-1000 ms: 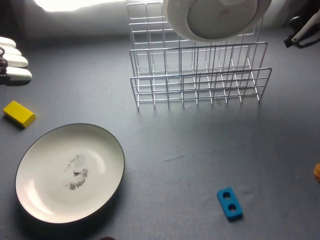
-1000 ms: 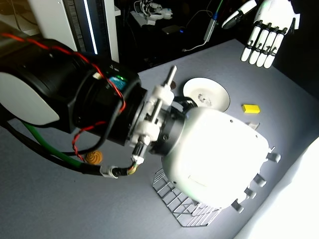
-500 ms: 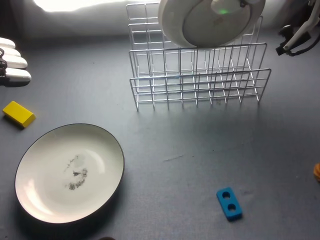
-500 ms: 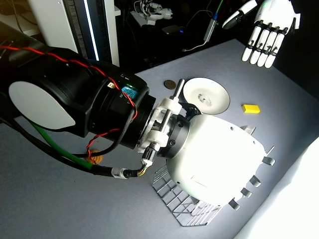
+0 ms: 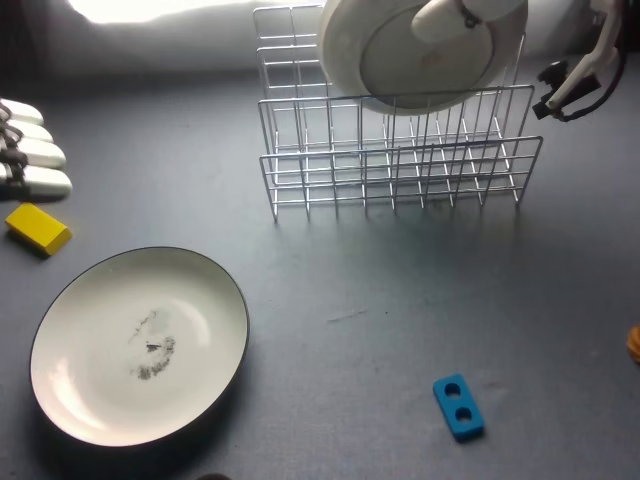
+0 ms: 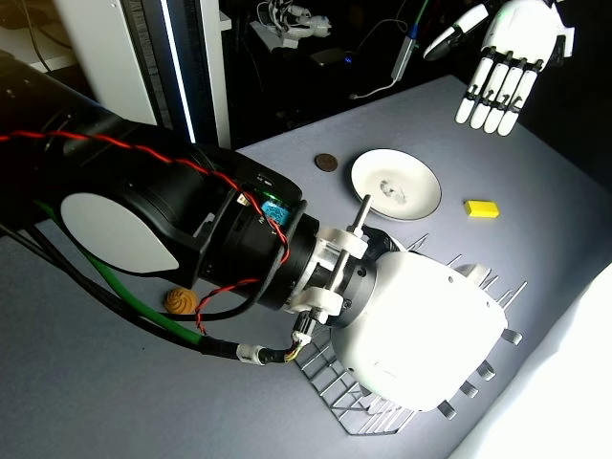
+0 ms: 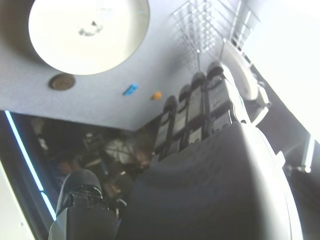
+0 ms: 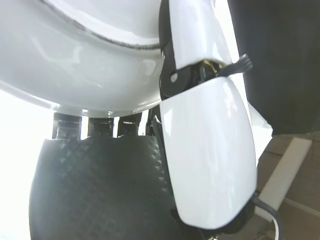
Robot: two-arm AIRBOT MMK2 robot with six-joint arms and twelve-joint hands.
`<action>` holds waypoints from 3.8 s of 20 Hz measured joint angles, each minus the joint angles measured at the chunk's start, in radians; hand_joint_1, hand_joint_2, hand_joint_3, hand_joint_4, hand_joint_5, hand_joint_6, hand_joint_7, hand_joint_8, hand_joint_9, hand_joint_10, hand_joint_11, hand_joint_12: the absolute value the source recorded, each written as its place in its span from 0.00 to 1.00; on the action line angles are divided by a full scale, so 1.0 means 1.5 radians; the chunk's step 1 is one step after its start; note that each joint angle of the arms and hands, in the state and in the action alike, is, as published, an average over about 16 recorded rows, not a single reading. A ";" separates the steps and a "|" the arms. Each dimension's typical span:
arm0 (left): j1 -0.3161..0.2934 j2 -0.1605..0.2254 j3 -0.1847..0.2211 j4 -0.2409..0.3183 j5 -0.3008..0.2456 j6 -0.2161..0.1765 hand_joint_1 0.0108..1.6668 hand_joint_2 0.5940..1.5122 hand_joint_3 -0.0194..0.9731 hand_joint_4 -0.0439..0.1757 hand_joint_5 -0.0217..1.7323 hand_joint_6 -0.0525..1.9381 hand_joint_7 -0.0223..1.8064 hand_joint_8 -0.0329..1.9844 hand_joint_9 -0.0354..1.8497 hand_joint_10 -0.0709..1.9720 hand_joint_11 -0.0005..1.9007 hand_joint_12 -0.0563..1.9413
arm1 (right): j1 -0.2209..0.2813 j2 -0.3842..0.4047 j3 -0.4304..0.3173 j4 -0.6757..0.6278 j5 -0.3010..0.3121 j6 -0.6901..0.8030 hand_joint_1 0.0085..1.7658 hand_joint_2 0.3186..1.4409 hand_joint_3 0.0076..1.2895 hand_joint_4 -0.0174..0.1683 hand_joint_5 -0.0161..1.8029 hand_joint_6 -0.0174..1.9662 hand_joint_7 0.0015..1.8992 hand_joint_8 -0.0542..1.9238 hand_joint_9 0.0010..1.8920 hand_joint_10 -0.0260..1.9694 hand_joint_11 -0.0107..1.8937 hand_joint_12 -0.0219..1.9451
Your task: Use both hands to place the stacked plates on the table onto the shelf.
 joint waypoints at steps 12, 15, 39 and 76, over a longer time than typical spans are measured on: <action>0.002 -0.003 -0.031 0.040 0.007 -0.001 0.01 0.46 0.03 0.21 0.02 0.03 0.02 0.01 0.03 0.04 0.01 0.02 | -0.038 -0.032 0.030 0.006 0.035 -0.003 0.79 0.57 0.00 0.07 0.56 0.44 0.59 0.34 0.54 0.45 0.40 0.60; 0.006 -0.003 -0.039 0.041 0.009 0.000 0.01 0.46 0.03 0.22 0.02 0.03 0.02 0.01 0.03 0.04 0.01 0.02 | -0.046 -0.034 0.034 0.007 0.045 -0.005 0.78 0.57 0.00 0.07 0.55 0.44 0.58 0.34 0.54 0.45 0.40 0.61; 0.238 -0.046 -0.063 -0.144 0.102 0.148 0.01 0.46 0.03 0.21 0.02 0.03 0.02 0.01 0.03 0.04 0.01 0.02 | -0.089 -0.039 0.044 0.013 0.106 -0.016 0.75 0.61 0.00 0.05 0.51 0.49 0.54 0.37 0.53 0.49 0.39 0.66; 0.383 -0.099 -0.046 -0.238 0.226 0.217 0.01 0.46 0.03 0.20 0.02 0.03 0.02 0.01 0.03 0.04 0.01 0.02 | -0.026 -0.016 0.026 0.007 0.094 -0.071 0.53 0.62 0.00 0.08 0.47 0.03 0.54 0.04 0.52 0.02 0.26 0.58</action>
